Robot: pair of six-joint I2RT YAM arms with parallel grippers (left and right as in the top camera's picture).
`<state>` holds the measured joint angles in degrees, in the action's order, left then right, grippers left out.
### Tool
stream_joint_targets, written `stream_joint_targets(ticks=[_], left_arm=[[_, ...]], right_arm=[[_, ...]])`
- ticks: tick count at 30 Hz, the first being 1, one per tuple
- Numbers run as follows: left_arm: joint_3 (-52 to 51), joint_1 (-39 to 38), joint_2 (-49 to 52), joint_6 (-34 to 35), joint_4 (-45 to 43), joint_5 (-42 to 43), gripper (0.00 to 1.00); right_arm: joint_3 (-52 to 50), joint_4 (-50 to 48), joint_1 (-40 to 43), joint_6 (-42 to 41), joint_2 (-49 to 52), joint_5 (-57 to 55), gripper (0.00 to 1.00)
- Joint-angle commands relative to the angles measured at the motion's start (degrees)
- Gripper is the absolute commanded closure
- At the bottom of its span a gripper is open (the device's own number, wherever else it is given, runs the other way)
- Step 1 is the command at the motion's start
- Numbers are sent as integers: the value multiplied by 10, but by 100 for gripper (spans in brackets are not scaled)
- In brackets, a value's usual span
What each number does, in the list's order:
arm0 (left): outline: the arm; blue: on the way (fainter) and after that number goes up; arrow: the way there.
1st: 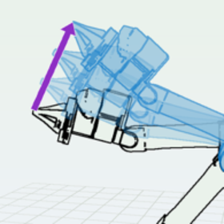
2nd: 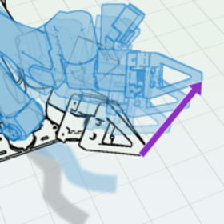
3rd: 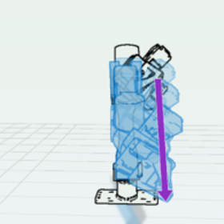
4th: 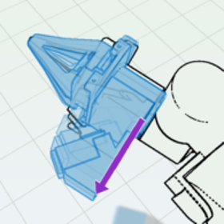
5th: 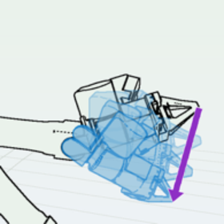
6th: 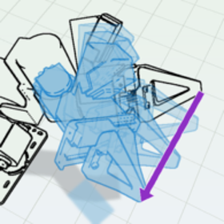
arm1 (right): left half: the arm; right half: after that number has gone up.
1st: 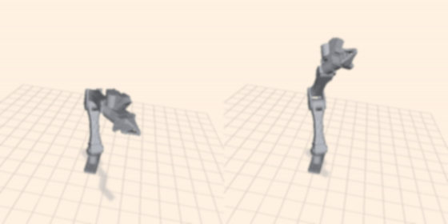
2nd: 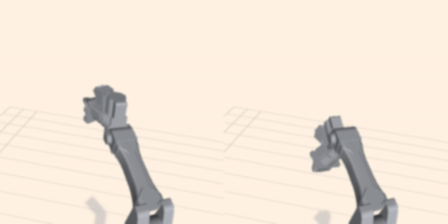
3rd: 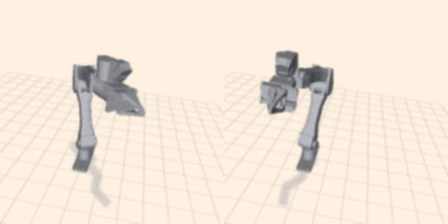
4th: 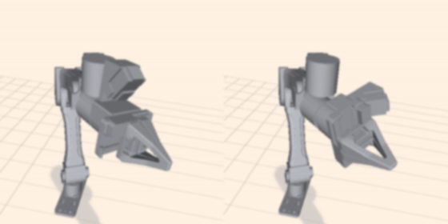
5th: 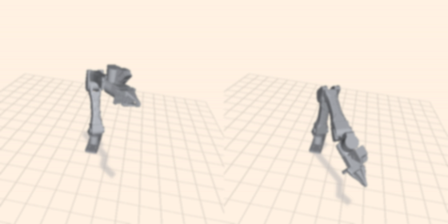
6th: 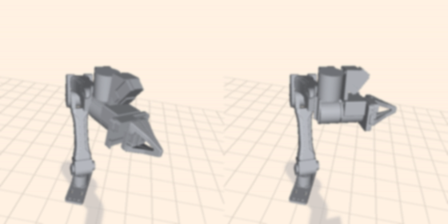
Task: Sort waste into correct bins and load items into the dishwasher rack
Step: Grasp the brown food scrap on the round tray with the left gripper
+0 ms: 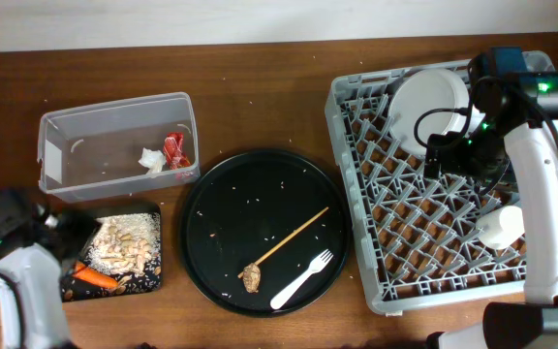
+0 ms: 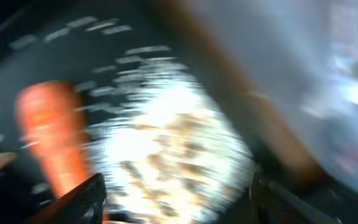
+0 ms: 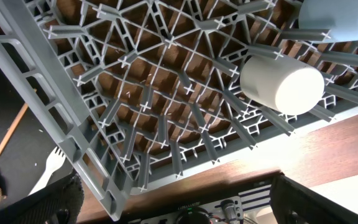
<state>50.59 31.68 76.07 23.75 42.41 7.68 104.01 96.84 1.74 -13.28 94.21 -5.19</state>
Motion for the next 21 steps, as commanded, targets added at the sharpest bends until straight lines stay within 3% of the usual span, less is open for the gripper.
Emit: stream_joint_targets(ticks=[1, 6, 11, 16, 19, 21], left_arm=[[13, -139, -47, -76, 7, 63, 27], [8, -379, -22, -111, 18, 63, 22], [8, -550, 78, -110, 20, 65, 19], [8, -634, 199, -97, 23, 92, 20], [8, -653, 242, -96, 29, 96, 31], [8, -657, 250, -95, 31, 95, 32]], right_arm=[[0, -2, 2, 0, -13, -11, 2], [0, -2, 2, 0, -13, -11, 2], [0, -2, 2, 0, -13, -11, 1], [0, -2, 2, 0, -13, -11, 2], [0, -2, 2, 0, -13, -11, 2], [0, -2, 2, 0, -13, -11, 2]])
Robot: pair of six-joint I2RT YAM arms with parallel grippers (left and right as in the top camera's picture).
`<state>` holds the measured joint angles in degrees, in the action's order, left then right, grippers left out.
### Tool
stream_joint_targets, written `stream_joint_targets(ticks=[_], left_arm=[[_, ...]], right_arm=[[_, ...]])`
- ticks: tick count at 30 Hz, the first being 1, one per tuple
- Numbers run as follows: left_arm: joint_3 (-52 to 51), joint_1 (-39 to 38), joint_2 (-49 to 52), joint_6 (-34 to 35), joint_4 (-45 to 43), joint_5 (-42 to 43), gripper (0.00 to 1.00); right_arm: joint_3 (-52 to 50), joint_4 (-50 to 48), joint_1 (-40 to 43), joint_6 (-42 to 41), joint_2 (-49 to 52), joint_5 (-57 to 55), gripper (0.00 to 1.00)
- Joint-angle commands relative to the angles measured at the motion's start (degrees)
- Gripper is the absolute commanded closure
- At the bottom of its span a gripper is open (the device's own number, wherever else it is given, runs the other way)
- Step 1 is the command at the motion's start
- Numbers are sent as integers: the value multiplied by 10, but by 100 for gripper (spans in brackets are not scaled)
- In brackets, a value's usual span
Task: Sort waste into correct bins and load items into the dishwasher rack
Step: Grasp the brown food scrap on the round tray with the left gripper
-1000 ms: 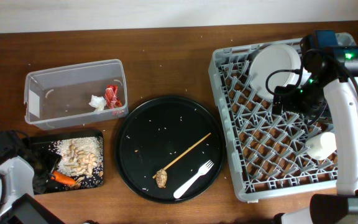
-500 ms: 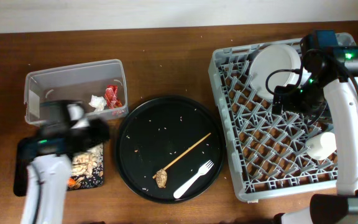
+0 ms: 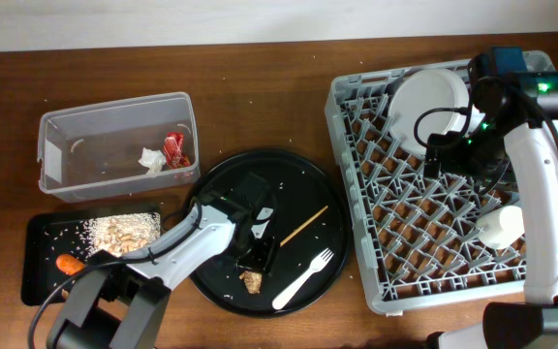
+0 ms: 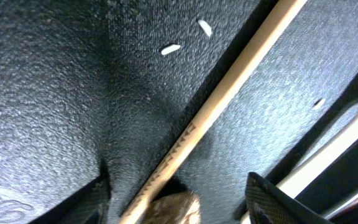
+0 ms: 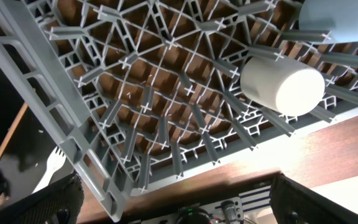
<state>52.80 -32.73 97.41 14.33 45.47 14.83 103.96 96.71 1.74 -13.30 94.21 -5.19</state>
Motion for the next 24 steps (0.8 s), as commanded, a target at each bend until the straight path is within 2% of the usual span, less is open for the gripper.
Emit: stream_joint_targets(ticks=[1, 3, 9, 10, 11, 14, 18, 20, 24], left_arm=[[-14, -12, 36, 0, 1, 24, 33], [-14, -12, 36, -1, 6, 19, 38], [8, -12, 27, 19, 66, -57, 38], [13, -12, 23, 19, 69, -57, 41], [15, -13, 21, 22, 70, -56, 45], [16, -12, 16, 28, 79, -57, 71], [17, -12, 16, 28, 85, -57, 94], [25, -12, 14, 28, 89, -60, 99], [63, -12, -12, 28, 127, -116, 99]], right_arm=[[1, 0, 2, 0, -13, -11, 2], [1, 0, 2, 0, -13, -11, 2], [1, -1, 2, 0, -13, -11, 2], [1, -1, 2, 0, -13, -11, 2], [1, -1, 2, 0, -13, -11, 2], [1, 0, 2, 0, -13, -11, 2], [1, -1, 2, 0, -13, -11, 2], [1, -1, 2, 0, -13, -11, 2], [1, 0, 2, 0, -13, -11, 2]])
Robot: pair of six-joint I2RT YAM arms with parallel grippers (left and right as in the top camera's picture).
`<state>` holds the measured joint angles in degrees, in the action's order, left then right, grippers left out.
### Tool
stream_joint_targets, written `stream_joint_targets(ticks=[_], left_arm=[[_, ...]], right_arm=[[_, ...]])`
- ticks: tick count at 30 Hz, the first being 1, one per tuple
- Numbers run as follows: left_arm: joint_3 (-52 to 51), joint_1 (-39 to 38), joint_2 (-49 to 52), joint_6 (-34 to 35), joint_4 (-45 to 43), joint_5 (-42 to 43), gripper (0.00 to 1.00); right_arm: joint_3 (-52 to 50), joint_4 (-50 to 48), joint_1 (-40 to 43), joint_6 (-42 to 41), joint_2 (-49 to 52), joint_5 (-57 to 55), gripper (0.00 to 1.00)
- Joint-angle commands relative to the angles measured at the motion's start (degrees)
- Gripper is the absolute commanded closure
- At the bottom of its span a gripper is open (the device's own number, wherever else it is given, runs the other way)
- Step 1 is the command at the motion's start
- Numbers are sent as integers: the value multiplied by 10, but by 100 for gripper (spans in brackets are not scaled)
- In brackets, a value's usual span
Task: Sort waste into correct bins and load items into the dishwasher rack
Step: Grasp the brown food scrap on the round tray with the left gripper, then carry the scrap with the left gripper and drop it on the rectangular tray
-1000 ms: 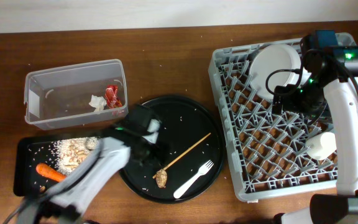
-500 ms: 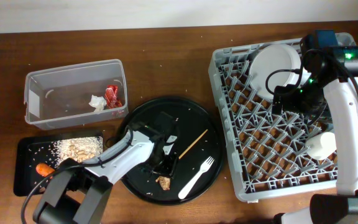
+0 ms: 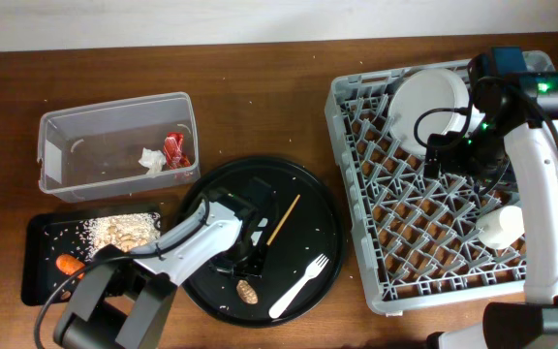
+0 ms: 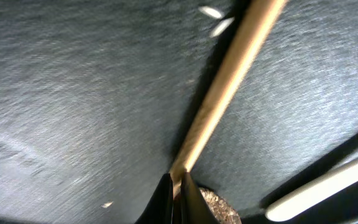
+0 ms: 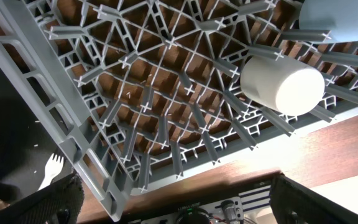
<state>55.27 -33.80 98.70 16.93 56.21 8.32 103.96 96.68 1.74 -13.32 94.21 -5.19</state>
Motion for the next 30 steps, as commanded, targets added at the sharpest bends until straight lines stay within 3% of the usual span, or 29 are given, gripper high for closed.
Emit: stream_joint_targets(ticks=[1, 7, 10, 21, 26, 30], left_arm=[[51, -2, -35, 2, 30, -59, 99], [84, 10, -92, 2, 64, -75, 99], [84, 53, -123, 2, 93, -113, 100], [82, 368, -184, 16, 111, -215, 100], [61, 513, -184, 64, 72, -214, 99], [40, 577, -180, 64, 16, -214, 100]], right_arm=[[1, 0, 2, 0, -13, -11, 2], [1, 0, 2, 0, -13, -11, 2], [1, 0, 2, 0, -13, -11, 2], [1, 0, 2, 0, -13, -11, 2], [1, 0, 2, 0, -13, -11, 2], [1, 0, 2, 0, -13, -11, 2]])
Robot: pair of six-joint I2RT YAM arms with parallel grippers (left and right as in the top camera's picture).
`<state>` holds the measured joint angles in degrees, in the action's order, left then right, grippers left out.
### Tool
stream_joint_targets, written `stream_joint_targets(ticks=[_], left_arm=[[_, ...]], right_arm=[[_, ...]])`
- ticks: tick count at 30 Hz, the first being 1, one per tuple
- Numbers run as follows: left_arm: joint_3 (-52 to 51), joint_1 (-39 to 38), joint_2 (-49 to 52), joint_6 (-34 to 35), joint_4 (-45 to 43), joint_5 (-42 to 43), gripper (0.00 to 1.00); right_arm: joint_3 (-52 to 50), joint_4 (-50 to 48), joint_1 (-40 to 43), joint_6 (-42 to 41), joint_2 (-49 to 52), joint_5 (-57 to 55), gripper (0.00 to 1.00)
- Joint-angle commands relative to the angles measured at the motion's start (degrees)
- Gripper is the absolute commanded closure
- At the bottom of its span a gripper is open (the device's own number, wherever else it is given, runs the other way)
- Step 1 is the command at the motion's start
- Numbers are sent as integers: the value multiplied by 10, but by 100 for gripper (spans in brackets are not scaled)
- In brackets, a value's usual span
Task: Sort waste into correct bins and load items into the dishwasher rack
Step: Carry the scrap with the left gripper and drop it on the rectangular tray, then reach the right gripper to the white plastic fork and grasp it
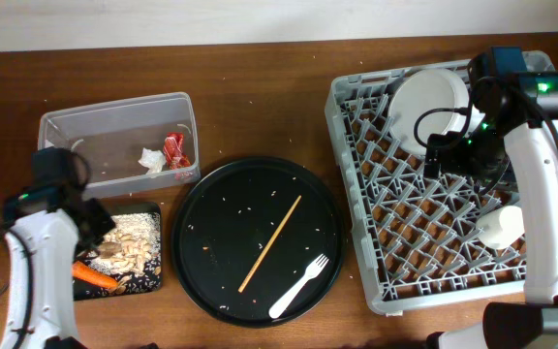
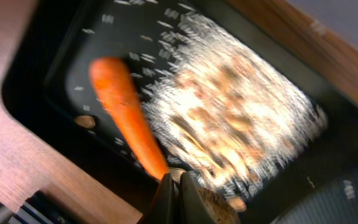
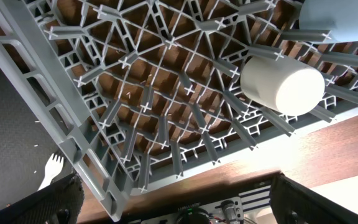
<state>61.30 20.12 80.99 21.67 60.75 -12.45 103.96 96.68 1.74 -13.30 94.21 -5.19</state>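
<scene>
My left gripper (image 2: 179, 186) is shut on a brown food lump (image 2: 211, 206) and hangs over the black food tray (image 1: 153, 276). In that tray lie a carrot (image 2: 126, 124) and a heap of rice and scraps (image 2: 235, 118). In the overhead view the left gripper (image 1: 90, 218) is at the tray's left part. A wooden chopstick (image 1: 269, 244) and a white fork (image 1: 300, 286) lie on the round black plate (image 1: 211, 208). My right gripper (image 3: 176, 186) stands open above the grey dishwasher rack (image 1: 356, 145).
A clear bin (image 1: 76, 126) behind the food tray holds a red wrapper (image 1: 173, 148) and a white tissue (image 1: 151, 159). The rack carries a white plate (image 1: 432, 97) at the back and a white cup (image 1: 500, 228) at the right. Rice grains dot the round plate.
My left gripper, then shut on the brown lump on the round plate, is now over the black food tray with the lump still in it. The right arm has not moved.
My left gripper was first at the food tray, the brown lump lying on the round plate at the chopstick's end. Then it was open over the lump, then shut on it. Now the lump is held over the food tray and the chopstick lies alone.
</scene>
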Motion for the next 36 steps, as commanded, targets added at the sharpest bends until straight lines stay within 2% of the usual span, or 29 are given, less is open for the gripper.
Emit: stream_joint_targets(ticks=[1, 4, 9, 11, 15, 17, 20, 22, 23, 25, 30, 35, 36], left_arm=[[-30, 49, -1, 24, -48, -7, 99], [-57, 72, 5, 32, -91, -4, 99], [-62, 83, 15, 32, -108, 12, 68], [-62, 83, 15, 32, -108, 13, 61], [-47, 82, 14, 7, -104, 77, 58], [-34, 81, 8, 5, -88, 83, 58], [-21, 81, -17, 5, -52, 102, 56], [-21, 81, -21, 5, -39, 102, 46], [-21, 81, -21, 5, -30, 102, 37], [-23, 81, -21, 5, -21, 101, 32], [-24, 81, -21, 5, -21, 101, 30], [-24, 81, -21, 5, -21, 101, 28], [-24, 81, -21, 5, -21, 101, 28]], right_arm=[[1, 1, 2, 0, -13, -11, 2], [1, 2, 2, 0, -13, -11, 2], [1, 2, 2, 0, -13, -11, 1], [1, 2, 2, 0, -13, -11, 2], [1, 2, 2, 0, -13, -11, 2], [1, 2, 2, 1, -13, 1, 2], [1, -3, 1, 67, -12, 134, 2], [1, -3, -6, 75, -12, 195, 2], [1, -3, -17, 75, -12, 221, 2], [1, -5, -52, 75, -12, 250, 2], [-35, -31, -173, 14, -12, 266, 2], [-148, -127, -301, -114, -12, 258, 1], [-186, -167, -334, -164, -12, 240, 2]])
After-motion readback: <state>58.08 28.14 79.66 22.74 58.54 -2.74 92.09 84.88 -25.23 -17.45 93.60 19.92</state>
